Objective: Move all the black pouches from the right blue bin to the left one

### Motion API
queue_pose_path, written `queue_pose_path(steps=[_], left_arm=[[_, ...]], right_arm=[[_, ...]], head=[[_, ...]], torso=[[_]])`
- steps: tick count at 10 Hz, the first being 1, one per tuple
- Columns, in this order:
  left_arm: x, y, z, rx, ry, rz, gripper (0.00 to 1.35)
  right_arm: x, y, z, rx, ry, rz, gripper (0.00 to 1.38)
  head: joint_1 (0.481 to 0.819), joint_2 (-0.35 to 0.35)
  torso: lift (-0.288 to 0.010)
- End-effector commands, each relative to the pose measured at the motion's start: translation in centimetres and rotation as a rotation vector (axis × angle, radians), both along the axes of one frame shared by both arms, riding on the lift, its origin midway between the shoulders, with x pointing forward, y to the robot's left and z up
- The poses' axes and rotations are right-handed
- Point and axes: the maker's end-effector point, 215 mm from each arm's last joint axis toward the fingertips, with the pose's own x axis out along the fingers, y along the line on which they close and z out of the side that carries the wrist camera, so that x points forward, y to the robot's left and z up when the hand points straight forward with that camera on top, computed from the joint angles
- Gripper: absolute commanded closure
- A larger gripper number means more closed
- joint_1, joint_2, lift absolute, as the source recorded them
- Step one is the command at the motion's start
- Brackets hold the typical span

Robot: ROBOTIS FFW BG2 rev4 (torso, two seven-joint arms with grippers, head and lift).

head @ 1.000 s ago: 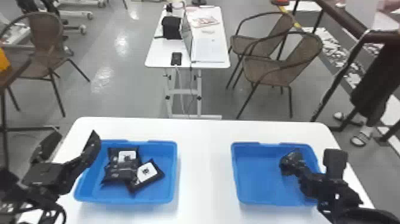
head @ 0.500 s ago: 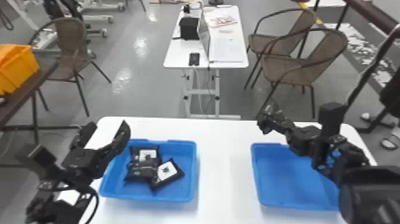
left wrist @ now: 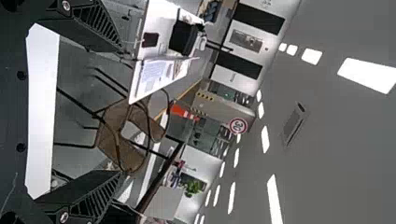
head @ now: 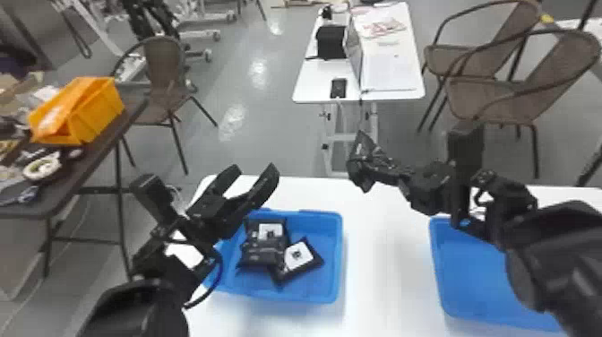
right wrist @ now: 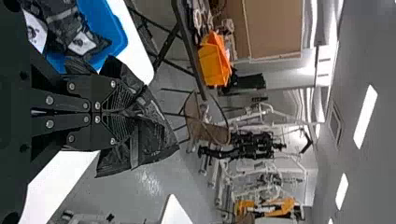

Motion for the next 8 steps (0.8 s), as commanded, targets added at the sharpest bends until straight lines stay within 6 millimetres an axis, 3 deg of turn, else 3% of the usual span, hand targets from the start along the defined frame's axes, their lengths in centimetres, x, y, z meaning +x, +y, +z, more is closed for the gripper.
queue_pose_path(steps=[1, 3, 5, 8], left_arm=[[0.4, -0.3, 0.3, -0.023, 0.008, -0.011, 0.09], [0.5, -0.9, -0.2, -0.034, 0.035, -0.035, 0.09], [0.7, -1.6, -0.4, -0.018, 0.053, -0.059, 0.09], [0.7, -2.5, -1.3, -0.016, 0.088, -0.091, 0.09]], right_arm=[[-1.3, 3.8, 0.0, 0.016, 0.011, 0.086, 1.28], [-3.4, 9.1, 0.1, 0.019, 0.01, 0.211, 1.28], [-5.2, 12.9, 0.6, 0.006, 0.001, 0.312, 1.28], [-5.9, 14.7, 1.2, 0.01, -0.012, 0.352, 1.28]], head=[[0.695, 0.208], [0.695, 0.258], [0.695, 0.309], [0.695, 0.345]], torso=[[0.0], [0.0], [0.0], [0.0]])
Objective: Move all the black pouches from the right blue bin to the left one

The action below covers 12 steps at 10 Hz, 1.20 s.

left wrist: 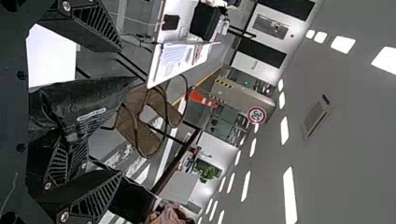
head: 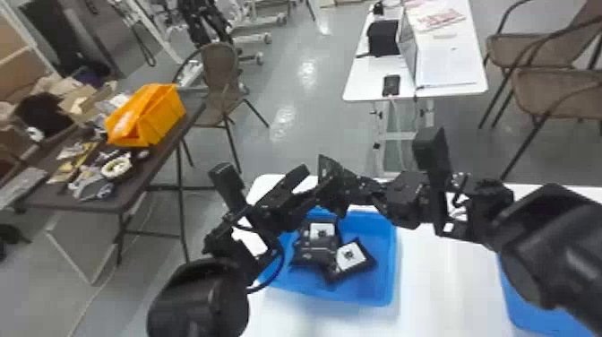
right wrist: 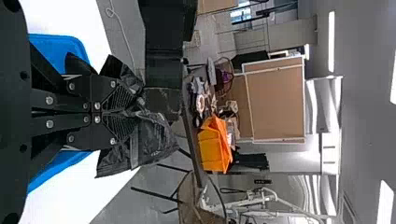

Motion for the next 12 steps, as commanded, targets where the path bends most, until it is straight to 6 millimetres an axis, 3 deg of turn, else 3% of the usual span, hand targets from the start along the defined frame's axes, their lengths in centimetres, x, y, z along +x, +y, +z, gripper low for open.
queue_pose_path(steps=[1, 2, 3, 4, 5, 6, 11, 12], left_arm=[[0.0, -0.3, -0.6, 0.0, 0.019, -0.011, 0.09], [0.0, -0.6, -1.1, 0.01, 0.04, -0.025, 0.09], [-0.2, -0.8, -1.5, 0.015, 0.053, -0.037, 0.21], [-0.2, -0.7, -1.5, 0.025, 0.051, -0.034, 0.73], [-0.2, -0.7, -1.7, 0.016, 0.054, -0.01, 1.06], [-0.1, -0.3, -1.4, 0.025, 0.035, 0.013, 1.23], [-0.2, 0.5, -0.4, 0.013, -0.002, 0.05, 1.22], [-0.3, 1.1, -0.2, 0.011, -0.015, 0.07, 1.22]], right_arm=[[-0.2, 0.8, 0.6, -0.01, -0.021, 0.024, 1.28], [-0.3, 1.1, 0.7, -0.016, -0.026, 0.035, 1.28], [-0.3, 1.2, 0.7, -0.015, -0.023, 0.037, 1.28], [-0.4, 1.2, 0.6, -0.013, -0.019, 0.037, 1.28], [-0.4, 1.2, 0.6, -0.011, -0.018, 0.036, 1.28], [-0.4, 1.2, 0.5, -0.009, -0.017, 0.036, 1.28], [-0.4, 1.0, 0.3, 0.01, -0.012, 0.028, 1.26], [-0.5, 1.0, 0.3, 0.019, -0.018, 0.026, 0.85]], head=[[0.695, 0.346], [0.695, 0.35], [0.695, 0.35], [0.695, 0.35], [0.695, 0.35], [0.695, 0.35], [0.695, 0.35], [0.695, 0.35]], torso=[[0.0], [0.0], [0.0], [0.0], [0.0], [0.0], [0.0], [0.0]])
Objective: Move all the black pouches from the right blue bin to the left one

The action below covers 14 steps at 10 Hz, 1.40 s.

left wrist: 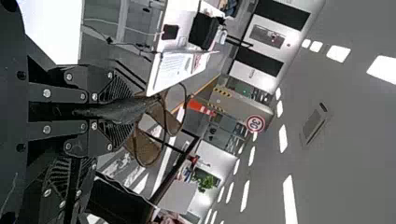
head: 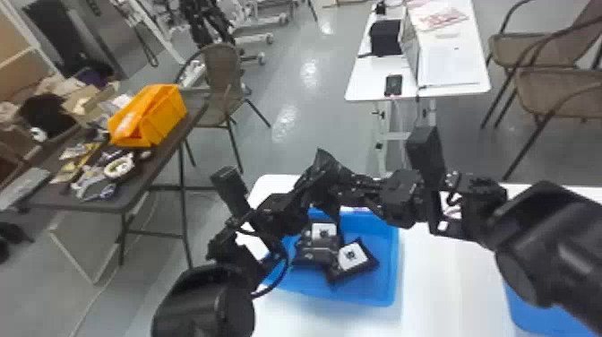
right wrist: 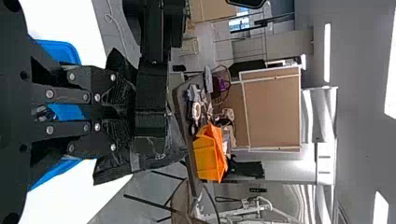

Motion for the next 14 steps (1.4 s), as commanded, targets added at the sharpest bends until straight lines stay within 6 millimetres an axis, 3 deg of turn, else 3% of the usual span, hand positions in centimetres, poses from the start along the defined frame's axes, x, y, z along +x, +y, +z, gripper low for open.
queue_pose_path(steps=[1, 2, 3, 4, 5, 6, 7, 8, 10, 11, 12, 13, 14], left_arm=[[-0.2, 0.7, 0.3, -0.007, -0.017, 0.02, 1.22], [-0.3, 1.1, 0.5, -0.006, -0.031, 0.03, 1.22], [-0.5, 1.9, 0.6, -0.001, -0.043, 0.047, 1.22], [-0.8, 3.2, 0.3, 0.028, -0.047, 0.076, 1.22], [-1.6, 4.8, -1.6, 0.088, -0.028, 0.11, 1.22], [-2.3, 5.3, -4.0, 0.121, 0.002, 0.12, 1.22], [-2.8, 5.1, -6.3, 0.165, 0.04, 0.113, 1.22], [-2.9, 4.7, -7.8, 0.219, 0.048, 0.105, 1.22], [-2.2, 4.0, -8.9, 0.302, -0.02, 0.109, 1.2], [-1.9, 3.5, -8.3, 0.285, -0.059, 0.109, 0.7], [-2.0, 2.9, -7.0, 0.287, -0.109, 0.107, 0.01], [-2.0, 1.8, -6.8, 0.235, -0.107, 0.085, 0.0], [-2.4, 1.8, -5.7, 0.21, -0.142, 0.1, 0.19]], right_arm=[[0.1, -0.4, -0.3, 0.007, -0.002, -0.014, 0.39], [1.2, -2.4, -0.3, 0.006, -0.035, -0.074, 0.04], [2.8, -6.4, -1.1, 0.028, -0.027, -0.201, 0.06], [4.2, -12.4, -2.4, 0.069, -0.001, -0.401, 0.16], [4.7, -18.6, -3.3, 0.099, -0.009, -0.601, 0.22], [4.3, -23.8, -4.0, 0.1, -0.016, -0.741, 0.26], [3.8, -27.3, -4.5, 0.098, -0.012, -0.821, 0.27], [3.5, -29.2, -4.8, 0.095, -0.01, -0.866, 0.27], [3.4, -30.3, -4.9, 0.094, -0.01, -0.887, 0.27], [3.6, -30.2, -4.5, 0.096, -0.02, -0.884, 0.27], [3.6, -30.3, -4.3, 0.095, -0.029, -0.885, 0.27], [3.4, -30.6, -4.4, 0.094, -0.028, -0.891, 0.27], [3.0, -31.2, -4.5, 0.095, -0.029, -0.901, 0.27]], head=[[0.695, 0.35], [0.695, 0.35], [0.695, 0.35], [0.695, 0.342], [0.695, 0.3], [0.695, 0.272], [0.695, 0.218], [0.695, 0.17], [0.695, 0.129], [0.695, 0.116], [0.695, 0.107], [0.695, 0.099], [0.695, 0.093]], torso=[[0.0], [0.0], [0.0], [0.0], [0.0], [0.0], [0.0], [0.0], [0.0], [0.0], [0.0], [0.0], [0.0]])
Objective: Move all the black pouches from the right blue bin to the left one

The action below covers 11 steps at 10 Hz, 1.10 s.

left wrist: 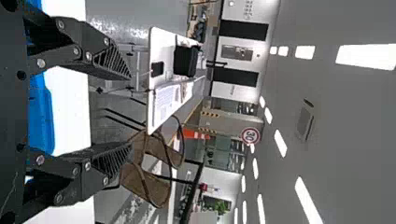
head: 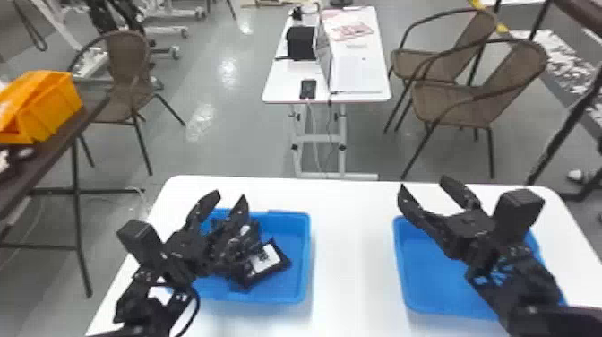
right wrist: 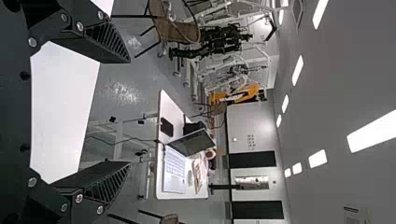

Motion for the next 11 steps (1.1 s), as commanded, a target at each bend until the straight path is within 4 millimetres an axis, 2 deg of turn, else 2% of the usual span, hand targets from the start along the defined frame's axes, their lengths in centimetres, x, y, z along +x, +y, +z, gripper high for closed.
queue_pose_path(steps=[1, 2, 3, 4, 5, 6, 8, 9, 11], left_arm=[[-0.8, 0.8, 2.3, -0.015, -0.062, 0.045, 0.41], [-1.6, 2.4, 4.9, 0.049, -0.123, 0.085, 0.5], [-2.8, 4.0, 7.7, 0.128, -0.191, 0.128, 0.49], [-4.6, 5.4, 9.1, 0.163, -0.233, 0.194, 0.49], [-7.2, 7.1, 8.6, 0.174, -0.226, 0.296, 0.49], [-9.4, 8.0, 6.8, 0.178, -0.183, 0.358, 0.49], [-12.4, 7.4, 3.9, 0.2, -0.087, 0.365, 0.49], [-13.5, 6.9, 2.6, 0.202, -0.042, 0.366, 0.49], [-14.9, 5.9, 0.8, 0.234, 0.048, 0.355, 0.49]], right_arm=[[-0.8, -0.9, 0.1, 0.002, -0.002, -0.016, 0.27], [-1.8, -1.5, 0.1, 0.001, -0.003, -0.036, 0.27], [-3.1, -2.2, 0.2, -0.002, -0.001, -0.073, 0.27], [-4.9, -2.9, -0.3, -0.007, 0.012, -0.115, 0.27], [-7.1, -3.9, -1.1, -0.019, 0.03, -0.182, 0.27], [-9.3, -5.1, -1.9, -0.002, 0.044, -0.249, 0.27], [-13.4, -6.8, -3.4, 0.005, 0.09, -0.322, 0.27], [-15.7, -7.1, -4.5, 0.002, 0.126, -0.33, 0.27], [-20.7, -5.5, -7.4, 0.008, 0.222, -0.308, 0.27]], head=[[0.695, 0.082], [0.695, 0.079], [0.695, 0.086], [0.695, 0.091], [0.695, 0.107], [0.695, 0.124], [0.695, 0.131], [0.695, 0.127], [0.695, 0.114]], torso=[[0.0], [0.0], [0.0], [0.0], [0.0], [0.0], [0.0], [0.0], [0.0]])
